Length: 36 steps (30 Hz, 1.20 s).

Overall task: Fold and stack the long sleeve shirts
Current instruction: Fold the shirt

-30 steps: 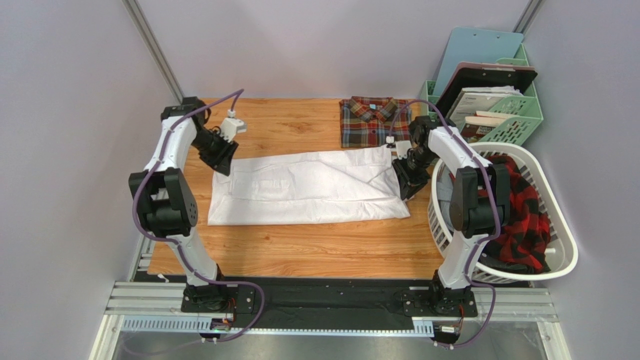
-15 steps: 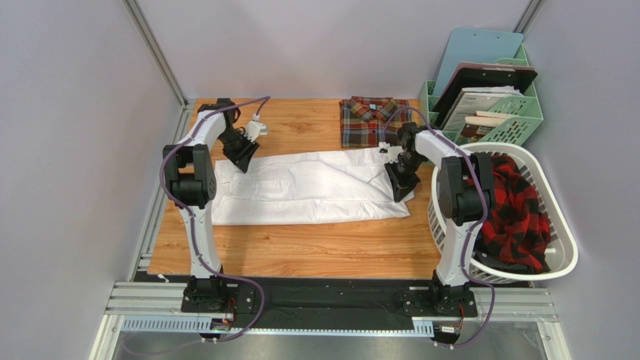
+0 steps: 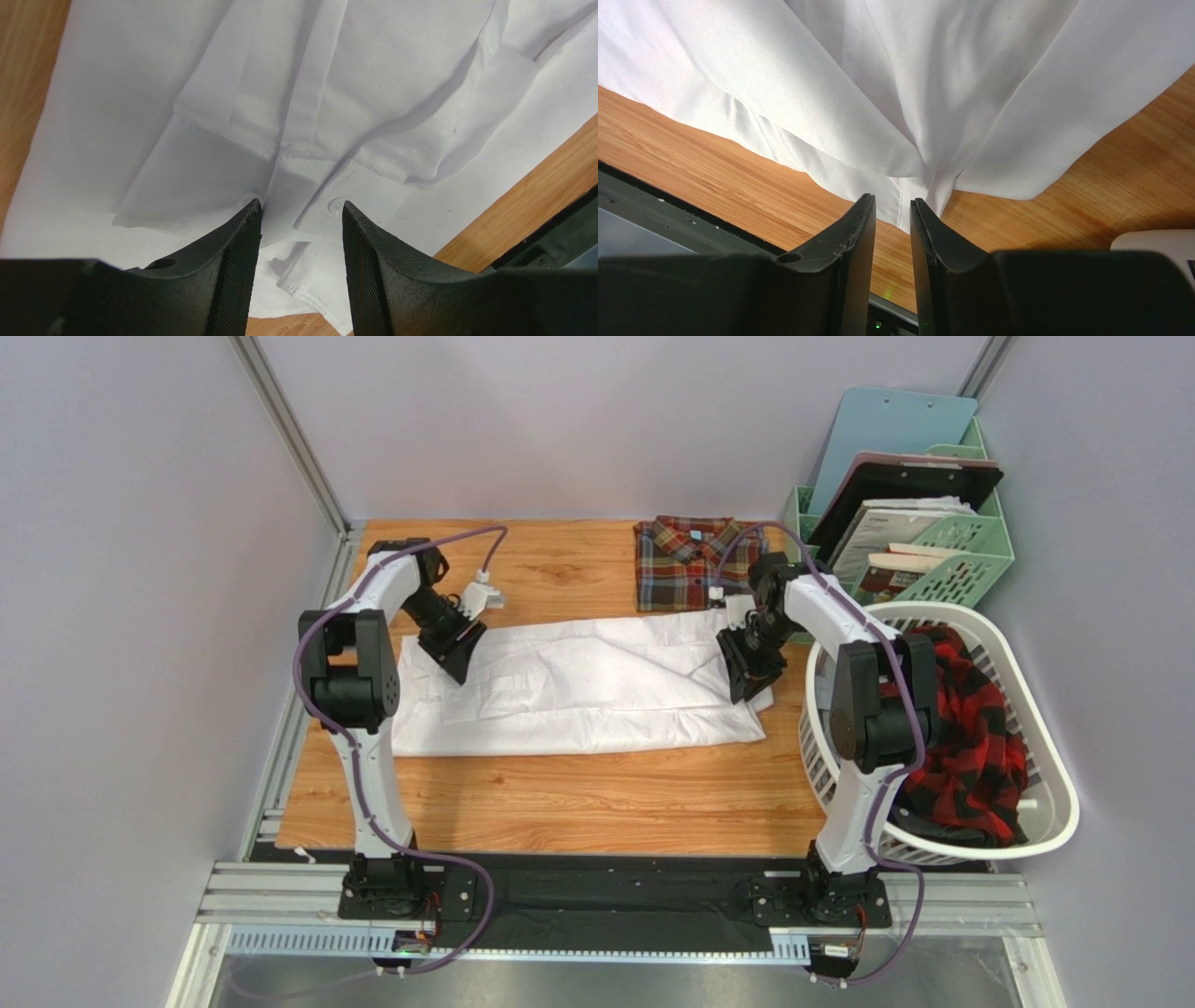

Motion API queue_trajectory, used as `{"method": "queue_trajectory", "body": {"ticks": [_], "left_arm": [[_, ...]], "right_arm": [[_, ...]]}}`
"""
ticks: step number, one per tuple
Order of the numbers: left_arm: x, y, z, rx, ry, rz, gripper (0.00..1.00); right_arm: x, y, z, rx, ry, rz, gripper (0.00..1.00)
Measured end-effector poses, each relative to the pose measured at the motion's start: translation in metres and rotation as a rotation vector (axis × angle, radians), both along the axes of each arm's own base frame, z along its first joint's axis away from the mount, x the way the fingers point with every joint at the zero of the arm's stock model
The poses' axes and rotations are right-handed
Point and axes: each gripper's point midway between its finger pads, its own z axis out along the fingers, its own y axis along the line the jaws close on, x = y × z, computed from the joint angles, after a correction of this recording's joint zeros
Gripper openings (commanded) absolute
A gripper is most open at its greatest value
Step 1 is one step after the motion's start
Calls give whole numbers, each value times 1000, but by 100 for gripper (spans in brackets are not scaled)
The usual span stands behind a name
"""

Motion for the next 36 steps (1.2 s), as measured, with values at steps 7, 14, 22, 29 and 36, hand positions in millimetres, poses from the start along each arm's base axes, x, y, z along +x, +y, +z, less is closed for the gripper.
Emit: {"method": "queue_trajectory", "body": {"ticks": [7,14,22,29,36], "left_arm": [[-1,4,-9,27,-3,6,50],[19,8,4,47,-70,9,50],[17,8,9,35,-64,1,49],[-7,4,-3,17,9,2,50],[-13,2,7,4,-13,21,51]], "right_arm": [[-10,-2,-5,-3,25,16,30],[-12,-4,-7,-9,30,25,28],[-12,-1,-10,7,30,22,26],[-13,9,-5,71,35,40,46],[30,34,35,178,-103,64,43]]}}
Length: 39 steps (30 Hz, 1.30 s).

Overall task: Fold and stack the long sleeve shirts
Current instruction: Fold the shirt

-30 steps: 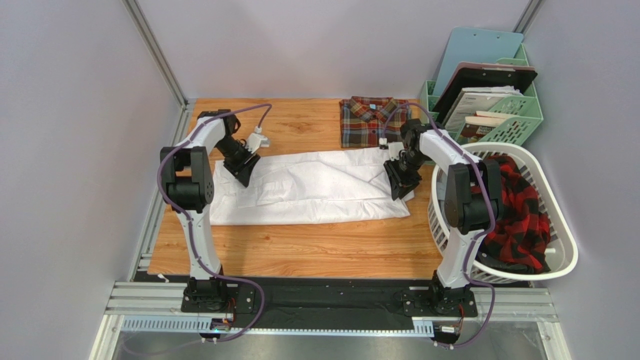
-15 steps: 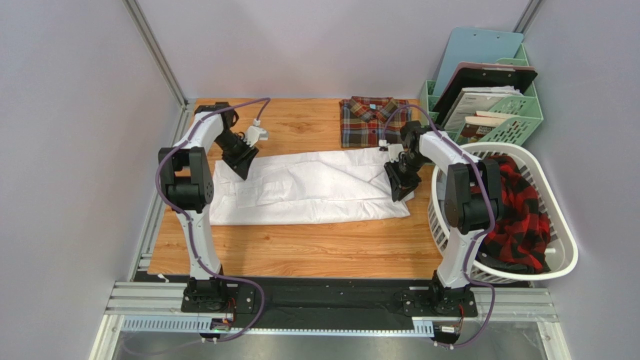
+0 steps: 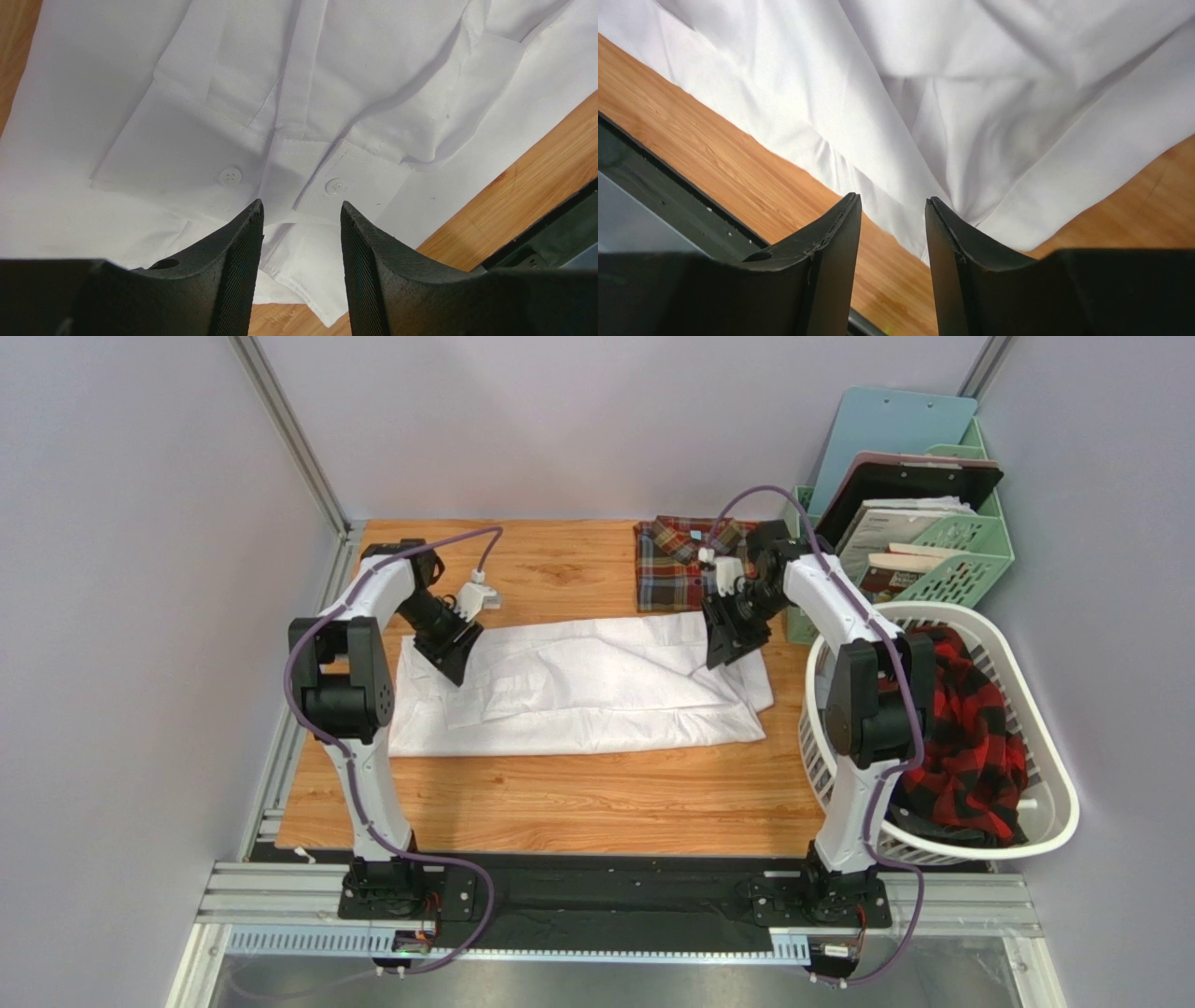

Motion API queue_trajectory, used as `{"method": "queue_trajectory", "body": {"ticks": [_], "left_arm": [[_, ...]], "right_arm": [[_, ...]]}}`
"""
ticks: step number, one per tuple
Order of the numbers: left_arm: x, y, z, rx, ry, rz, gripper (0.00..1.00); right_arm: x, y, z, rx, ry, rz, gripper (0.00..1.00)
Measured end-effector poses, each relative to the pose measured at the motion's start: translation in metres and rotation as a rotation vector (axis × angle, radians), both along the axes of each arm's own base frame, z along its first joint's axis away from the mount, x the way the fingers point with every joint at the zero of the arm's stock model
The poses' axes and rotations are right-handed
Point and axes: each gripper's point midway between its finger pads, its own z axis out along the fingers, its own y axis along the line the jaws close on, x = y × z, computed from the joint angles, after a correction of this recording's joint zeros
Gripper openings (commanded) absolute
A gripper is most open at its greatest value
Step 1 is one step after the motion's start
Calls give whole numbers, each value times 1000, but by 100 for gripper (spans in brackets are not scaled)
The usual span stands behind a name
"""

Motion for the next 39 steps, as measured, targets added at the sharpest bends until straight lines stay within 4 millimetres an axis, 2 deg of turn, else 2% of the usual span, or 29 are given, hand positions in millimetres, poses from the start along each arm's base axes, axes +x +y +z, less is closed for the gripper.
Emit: {"method": "queue_trajectory", "body": {"ticks": [3,7,11,14,22,26,28,30,32,34,39], "left_arm": [[0,-1,6,-3,-19,9,52],[-1,0,6,2,-27,18,52],[-1,0,5,5,-26,34,52],[1,0,5,6,-32,43,52],[-3,0,-3,13,-18,52,52],[-3,0,-4,13,-19,56,51],[-2,0,-4,13,-23,56,49],[-1,0,-4,12,-24,58,40],[-1,0,-4,11,-23,63,32],[-1,-1,-4,8,-24,63,29],[-1,-3,-5,-3,-18,66,12]], "right_arm": [[30,16,12,25,-77,18,43],[50,40,-4,20,-89,60,42],[51,60,-35,-16,-45,104,43],[48,72,-49,-33,-26,129,42],[44,92,-53,-17,-31,160,37],[42,98,-54,-1,-26,169,39],[42,100,-52,10,-25,171,24],[43,103,-50,22,-29,174,9],[44,105,-48,31,-36,177,2],[46,107,-45,38,-42,176,0],[53,114,-40,51,-67,183,0]]}}
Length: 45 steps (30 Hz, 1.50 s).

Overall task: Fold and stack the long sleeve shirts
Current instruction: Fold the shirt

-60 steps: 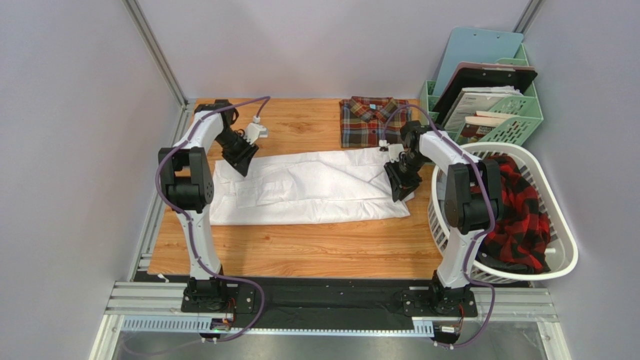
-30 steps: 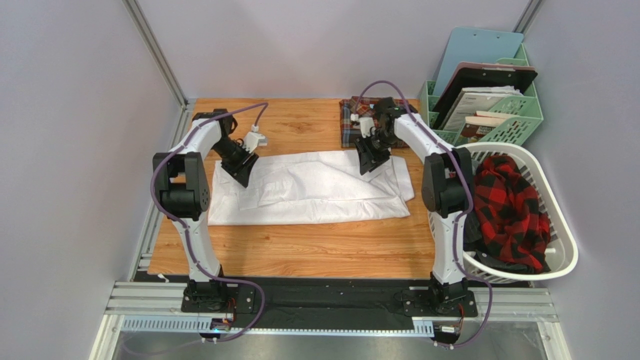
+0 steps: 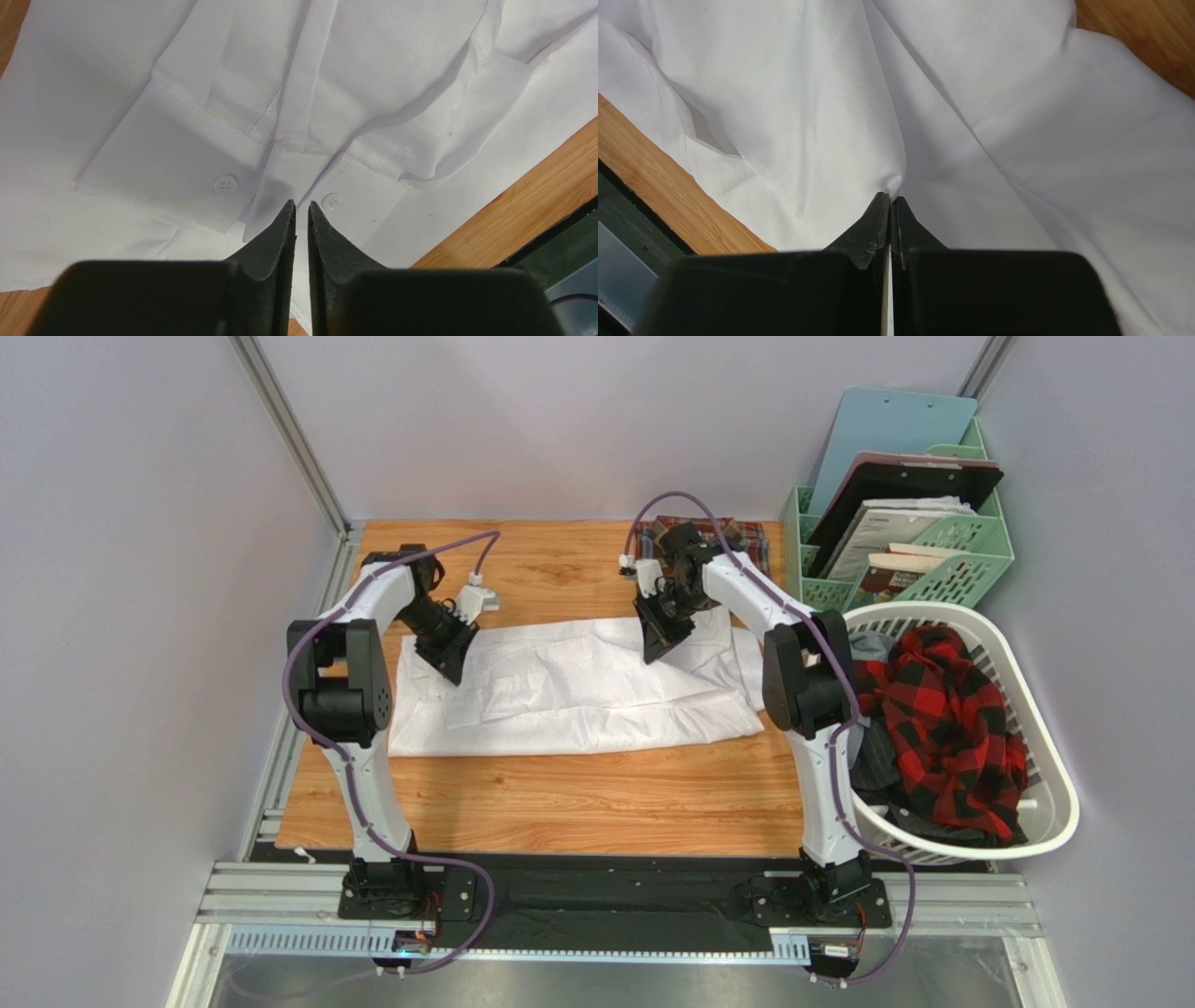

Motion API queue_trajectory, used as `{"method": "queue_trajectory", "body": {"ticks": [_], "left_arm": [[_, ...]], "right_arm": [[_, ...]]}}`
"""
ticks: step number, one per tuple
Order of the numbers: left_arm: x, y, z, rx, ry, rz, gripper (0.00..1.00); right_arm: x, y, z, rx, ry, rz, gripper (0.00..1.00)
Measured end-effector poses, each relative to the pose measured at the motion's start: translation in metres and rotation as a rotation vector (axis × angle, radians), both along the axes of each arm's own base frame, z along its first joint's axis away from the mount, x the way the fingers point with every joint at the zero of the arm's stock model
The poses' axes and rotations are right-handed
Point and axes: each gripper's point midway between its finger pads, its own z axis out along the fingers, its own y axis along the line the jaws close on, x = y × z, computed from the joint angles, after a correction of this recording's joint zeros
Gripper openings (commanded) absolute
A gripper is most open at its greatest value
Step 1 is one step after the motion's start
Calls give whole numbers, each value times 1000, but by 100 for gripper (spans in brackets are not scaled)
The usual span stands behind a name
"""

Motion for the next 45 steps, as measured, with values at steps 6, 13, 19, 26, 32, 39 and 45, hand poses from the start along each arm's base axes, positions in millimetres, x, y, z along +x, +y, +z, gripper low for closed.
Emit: {"method": "queue_trajectory", "body": {"ticks": [6,13,19,26,32,39,45], "left_arm": [[0,0,-1,-3,3,5,5],[24,10,11,26,-69,52,45],[89,23,37,78,-221,57,50],[105,38,3,159,-184,-2,54],[100,52,-25,227,-125,-52,37],[90,70,-28,278,-125,-97,0],[36,119,-30,292,-32,-26,0]], "right_arm": [[5,3,-6,-38,-30,6,0],[11,-7,-23,-141,-56,-5,17],[11,-13,-24,-178,-62,-23,49],[1,-25,2,-171,-87,-45,51],[-9,-44,29,-158,-119,-75,50],[-27,-64,34,-170,-111,-77,49],[-36,-69,35,-175,-102,-60,47]]}}
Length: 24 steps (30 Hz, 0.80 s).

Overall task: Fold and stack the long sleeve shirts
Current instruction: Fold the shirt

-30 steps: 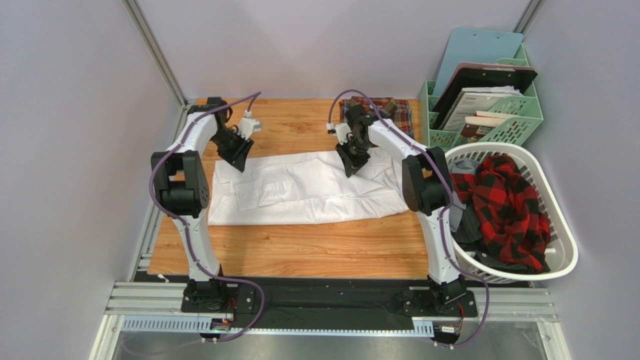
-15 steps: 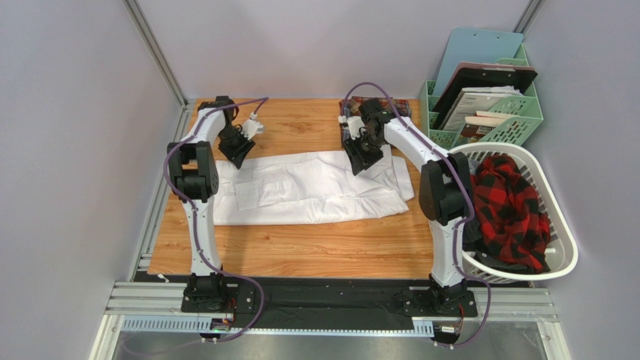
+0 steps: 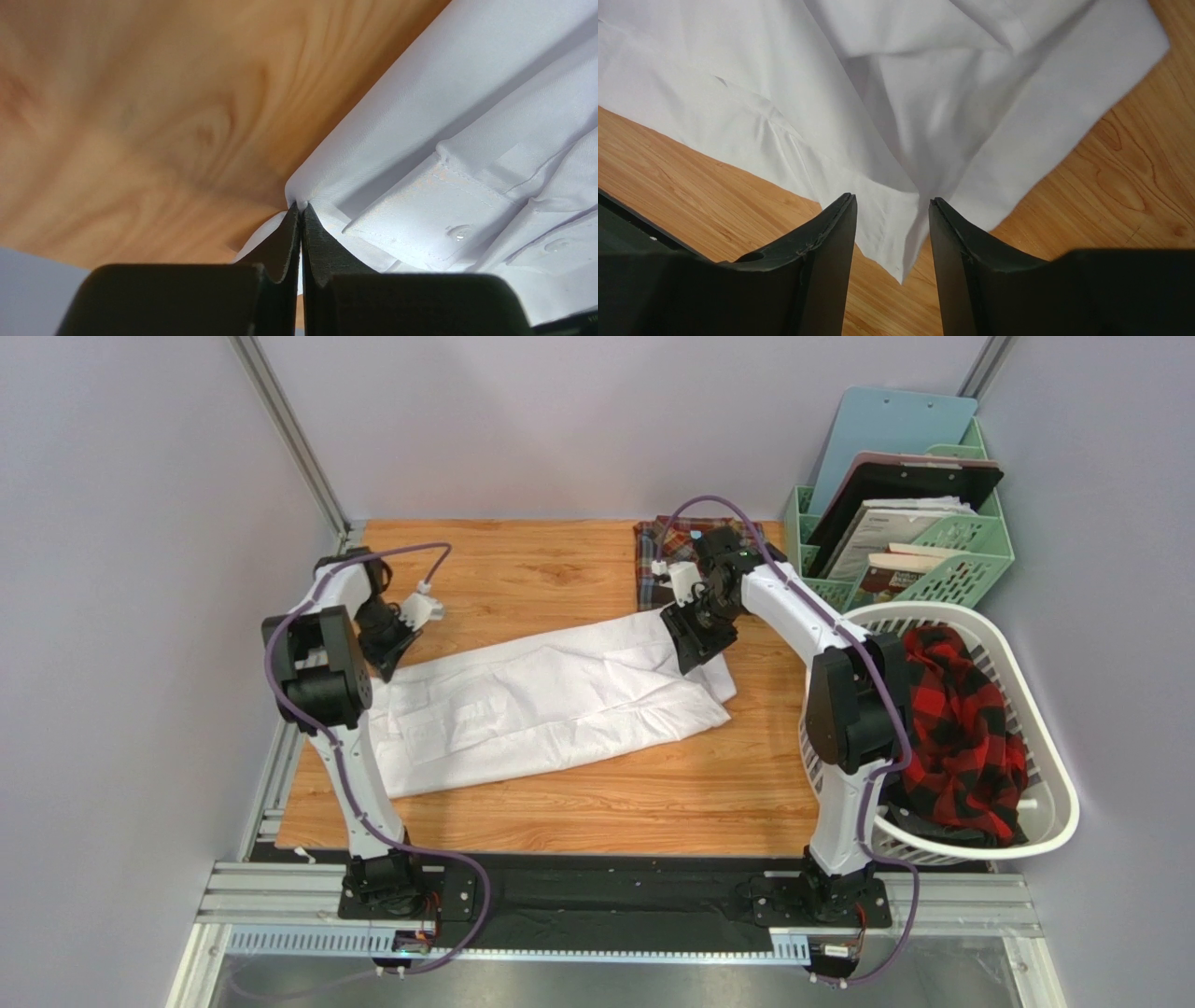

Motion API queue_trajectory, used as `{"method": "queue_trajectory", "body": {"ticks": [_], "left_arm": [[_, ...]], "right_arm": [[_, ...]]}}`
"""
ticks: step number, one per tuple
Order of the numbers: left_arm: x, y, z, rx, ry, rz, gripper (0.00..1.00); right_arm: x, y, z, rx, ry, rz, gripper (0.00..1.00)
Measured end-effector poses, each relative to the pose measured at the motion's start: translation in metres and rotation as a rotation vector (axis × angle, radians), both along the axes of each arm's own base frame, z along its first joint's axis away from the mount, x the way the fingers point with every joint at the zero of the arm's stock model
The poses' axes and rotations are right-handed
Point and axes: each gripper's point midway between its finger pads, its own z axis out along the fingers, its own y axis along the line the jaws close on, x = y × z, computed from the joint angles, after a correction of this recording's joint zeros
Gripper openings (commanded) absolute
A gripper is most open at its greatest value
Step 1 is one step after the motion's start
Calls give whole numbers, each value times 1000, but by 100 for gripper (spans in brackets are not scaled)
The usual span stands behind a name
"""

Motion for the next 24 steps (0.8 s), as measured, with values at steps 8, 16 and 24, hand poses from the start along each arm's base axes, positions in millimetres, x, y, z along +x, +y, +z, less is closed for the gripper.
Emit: {"method": "queue_trajectory", "body": {"ticks": [8,16,24], "left_arm": [[-83,94,-2,25,102,253,8],[-114,88,1,-56,106,342,41],[-90,65,31,-179,-22,394,42]], "right_arm": [[-7,13,3,60,26,18,31],[-28,53,-10,43,65,128,30],[-37,59,-62,-68,158,164,24]]}}
